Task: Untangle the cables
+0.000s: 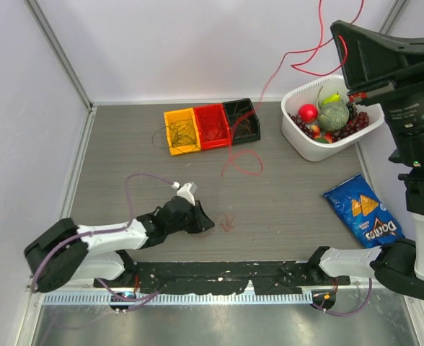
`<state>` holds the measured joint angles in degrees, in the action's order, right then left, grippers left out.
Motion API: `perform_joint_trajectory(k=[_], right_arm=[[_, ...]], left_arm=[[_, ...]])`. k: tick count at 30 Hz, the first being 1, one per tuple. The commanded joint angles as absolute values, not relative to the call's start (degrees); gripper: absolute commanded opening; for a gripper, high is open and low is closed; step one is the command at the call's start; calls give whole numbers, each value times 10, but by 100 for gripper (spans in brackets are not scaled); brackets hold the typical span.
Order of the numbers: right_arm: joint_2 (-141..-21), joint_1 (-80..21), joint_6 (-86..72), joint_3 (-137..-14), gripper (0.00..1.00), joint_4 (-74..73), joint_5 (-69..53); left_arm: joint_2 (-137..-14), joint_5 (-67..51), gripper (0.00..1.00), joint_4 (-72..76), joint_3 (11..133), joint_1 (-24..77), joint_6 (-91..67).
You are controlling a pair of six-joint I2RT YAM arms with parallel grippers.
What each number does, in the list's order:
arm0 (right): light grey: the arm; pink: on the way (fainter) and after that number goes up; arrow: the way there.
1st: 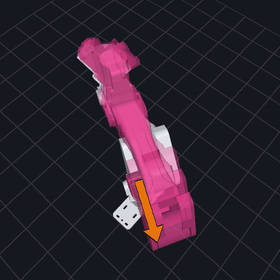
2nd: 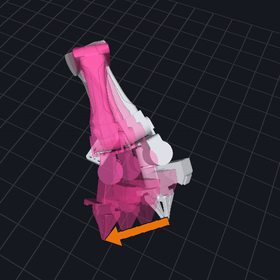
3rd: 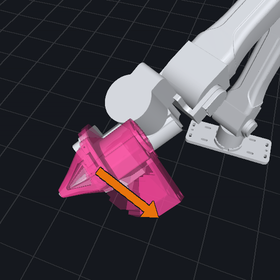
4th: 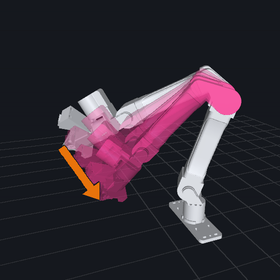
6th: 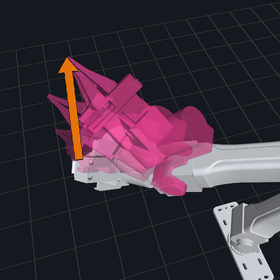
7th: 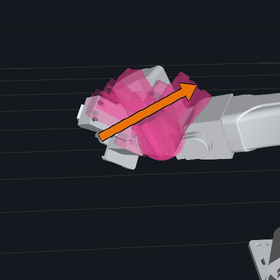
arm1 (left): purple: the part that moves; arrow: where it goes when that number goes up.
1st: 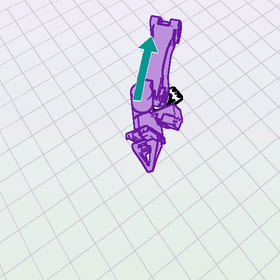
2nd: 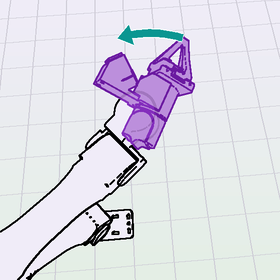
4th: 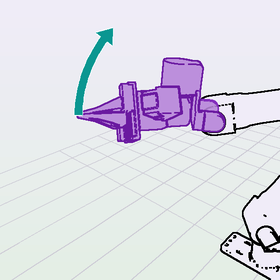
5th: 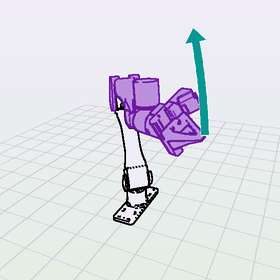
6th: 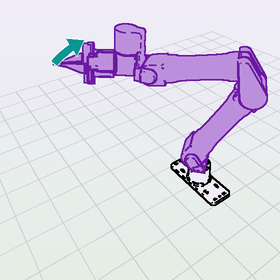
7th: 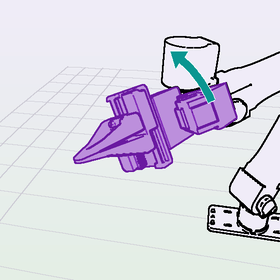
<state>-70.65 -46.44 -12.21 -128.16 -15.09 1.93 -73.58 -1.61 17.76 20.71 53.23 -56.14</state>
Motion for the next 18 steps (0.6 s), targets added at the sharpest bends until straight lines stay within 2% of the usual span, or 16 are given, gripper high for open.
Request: perform_joint_trajectory(k=[1,5,8,13,15,18], right_arm=[[-739,-466,-73,-1191,1,-107,81],[-743,-466,-31,-1085,1,-7,138],[-768,-461,-7,-1061,1,29,172],[-804,-438,-3,-1035,1,82,156],[-820,-431,-3,-1035,1,96,156],[-842,-408,13,-1025,1,120,135]], left_arm=[[-614,59,13,27,234,533,-526],[-497,117,0,-77,251,533,-510],[-421,152,0,-141,264,533,-505],[-344,189,2,-227,279,532,-514],[-316,196,17,-241,284,533,-516],[-282,212,49,-260,296,532,-516]])
